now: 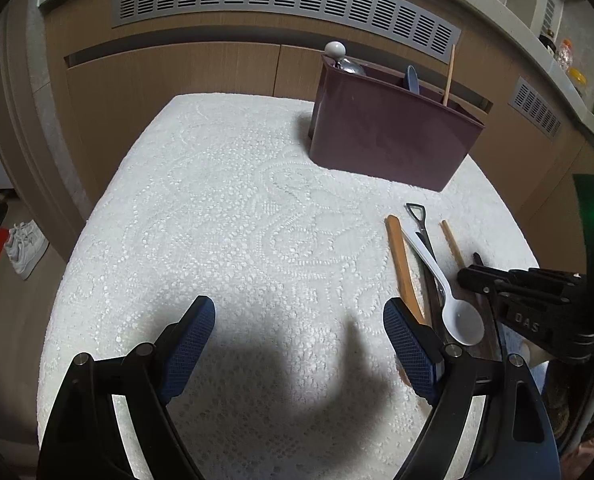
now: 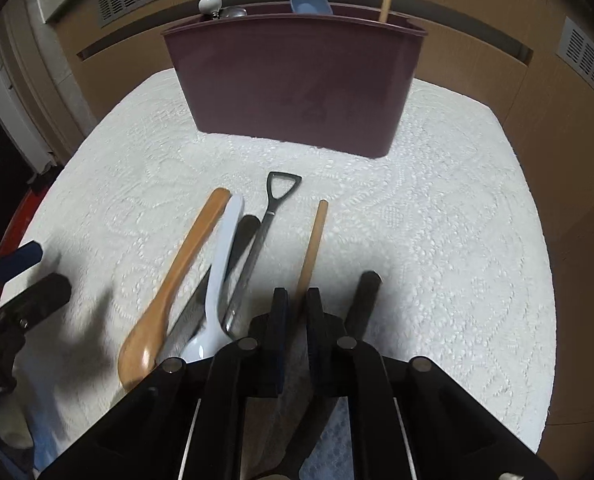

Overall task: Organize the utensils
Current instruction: 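Move both open grippers back down to the utensils on the cloth, then grasp a wooden chopstick with the right gripper while the left gripper approaches the wooden spoon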

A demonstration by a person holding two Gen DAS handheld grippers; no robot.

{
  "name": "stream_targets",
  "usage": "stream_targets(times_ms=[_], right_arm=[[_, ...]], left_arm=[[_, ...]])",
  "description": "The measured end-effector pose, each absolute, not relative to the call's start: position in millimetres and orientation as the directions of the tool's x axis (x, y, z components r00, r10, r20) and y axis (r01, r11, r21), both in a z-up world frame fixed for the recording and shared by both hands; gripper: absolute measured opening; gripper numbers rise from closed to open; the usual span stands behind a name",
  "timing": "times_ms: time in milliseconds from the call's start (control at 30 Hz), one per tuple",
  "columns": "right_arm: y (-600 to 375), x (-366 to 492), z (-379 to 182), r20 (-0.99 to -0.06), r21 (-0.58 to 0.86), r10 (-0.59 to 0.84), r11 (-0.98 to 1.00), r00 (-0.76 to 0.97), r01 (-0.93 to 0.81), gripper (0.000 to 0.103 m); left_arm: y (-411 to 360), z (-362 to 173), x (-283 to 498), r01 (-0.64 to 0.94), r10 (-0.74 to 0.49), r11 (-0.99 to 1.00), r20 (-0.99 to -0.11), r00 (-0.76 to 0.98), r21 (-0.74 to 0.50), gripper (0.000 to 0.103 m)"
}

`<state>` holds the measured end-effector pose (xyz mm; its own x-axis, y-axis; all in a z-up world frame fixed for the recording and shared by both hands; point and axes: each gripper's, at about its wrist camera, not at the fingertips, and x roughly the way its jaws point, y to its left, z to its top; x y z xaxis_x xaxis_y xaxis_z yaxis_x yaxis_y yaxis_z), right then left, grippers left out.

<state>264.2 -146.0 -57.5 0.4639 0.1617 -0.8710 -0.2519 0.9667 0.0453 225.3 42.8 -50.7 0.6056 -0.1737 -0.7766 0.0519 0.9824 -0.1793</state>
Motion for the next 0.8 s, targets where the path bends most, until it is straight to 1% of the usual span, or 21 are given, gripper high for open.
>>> stream_targets(times_ms=[200,333,433,467,500,533,567,600,633,800], right_arm=[[-190.4,246.2,-47.4,-0.852,0.138,0.217,0.971,0.477,-0.195,0.008],[-213.0,233.7,-32.3,-0.819,0.187,0.250,0.967,0.517,-0.171,0.008],[-222.8,224.6,-22.8,-0.800,0.205,0.263,0.965,0.540,-0.165,0.008],[-225.7,222.0,-21.0,-0.794,0.205,0.262,0.965,0.548,-0.163,0.008],[-228.3,220.6,-20.7,-0.791,0.205,0.260,0.966,0.554,-0.160,0.008],[-231.0,218.9,-20.4,-0.787,0.207,0.260,0.966,0.559,-0.157,0.008],[-232.8,217.8,-20.3,-0.785,0.207,0.259,0.966,0.563,-0.157,0.008],[-233.5,215.9,-20.0,-0.783,0.204,0.257,0.966,0.566,-0.156,0.008],[-233.6,214.6,-20.3,-0.781,0.201,0.255,0.967,0.571,-0.157,0.008],[-230.6,210.9,-22.6,-0.775,0.217,0.279,0.960,0.566,-0.177,0.008]], left_arm=[[23.7,-52.8,223.8,0.096,-0.194,0.981,-0.790,0.581,-0.170,0.086],[5.7,-53.9,219.8,0.150,-0.213,0.976,-0.799,0.562,-0.155,0.086],[-3.4,-51.2,210.1,0.203,-0.250,0.966,-0.784,0.569,-0.160,0.085],[-4.6,-49.8,207.0,0.217,-0.262,0.962,-0.778,0.571,-0.165,0.080],[-6.4,-49.0,203.0,0.233,-0.276,0.957,-0.775,0.568,-0.170,0.066],[-7.8,-49.0,200.6,0.245,-0.285,0.954,-0.777,0.562,-0.173,0.059],[-8.7,-49.6,198.4,0.252,-0.291,0.952,-0.780,0.554,-0.176,0.045],[-8.9,-50.5,196.9,0.254,-0.291,0.951,-0.784,0.548,-0.175,0.034],[-9.1,-51.3,195.8,0.258,-0.287,0.951,-0.787,0.546,-0.168,0.032],[-22.2,-59.5,193.8,0.302,-0.249,0.948,-0.819,0.517,-0.097,0.033]])
